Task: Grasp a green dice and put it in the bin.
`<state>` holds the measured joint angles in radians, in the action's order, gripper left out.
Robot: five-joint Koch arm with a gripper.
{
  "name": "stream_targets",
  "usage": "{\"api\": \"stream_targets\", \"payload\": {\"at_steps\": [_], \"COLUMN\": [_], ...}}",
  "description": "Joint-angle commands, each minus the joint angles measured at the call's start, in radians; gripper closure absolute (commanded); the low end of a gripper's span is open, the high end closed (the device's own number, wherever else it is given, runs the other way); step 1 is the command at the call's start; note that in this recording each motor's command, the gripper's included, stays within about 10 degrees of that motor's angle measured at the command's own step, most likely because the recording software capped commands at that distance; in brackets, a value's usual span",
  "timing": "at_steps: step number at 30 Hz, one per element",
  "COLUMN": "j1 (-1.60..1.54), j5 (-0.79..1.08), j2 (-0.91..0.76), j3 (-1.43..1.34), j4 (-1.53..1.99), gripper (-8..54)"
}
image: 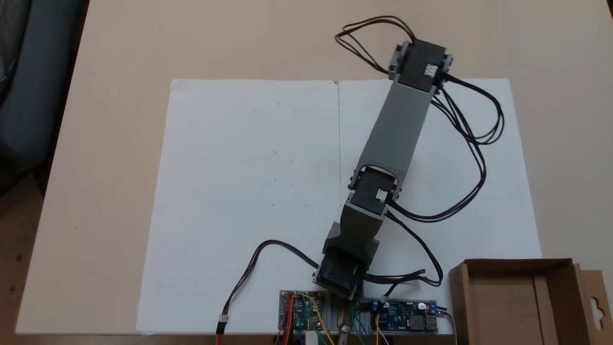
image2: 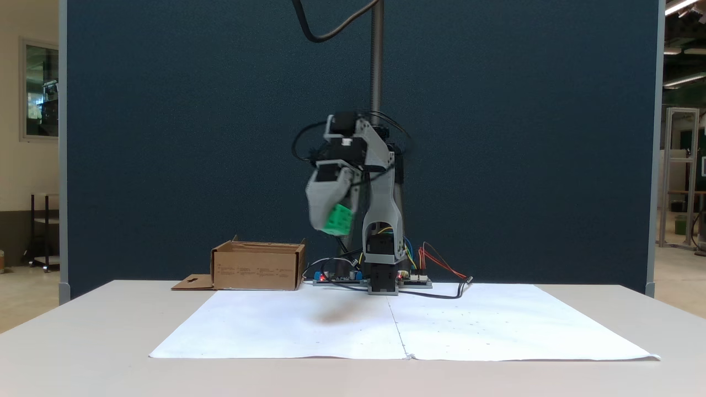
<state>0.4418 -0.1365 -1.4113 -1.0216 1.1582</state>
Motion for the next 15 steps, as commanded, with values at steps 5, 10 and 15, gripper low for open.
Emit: {"api": "stream_targets", "payload": {"at_steps": [5, 10, 15], "j1": [0.290, 0.574, 0.784], "j5": [0.167, 0.252, 0.331], "j2": [-0.064, -0.066, -0.060], "j3": [0.141, 0.187, 0.187], "j4": [0.121, 0.137, 0.144], "gripper": [33.6, 33.6, 33.6]}}
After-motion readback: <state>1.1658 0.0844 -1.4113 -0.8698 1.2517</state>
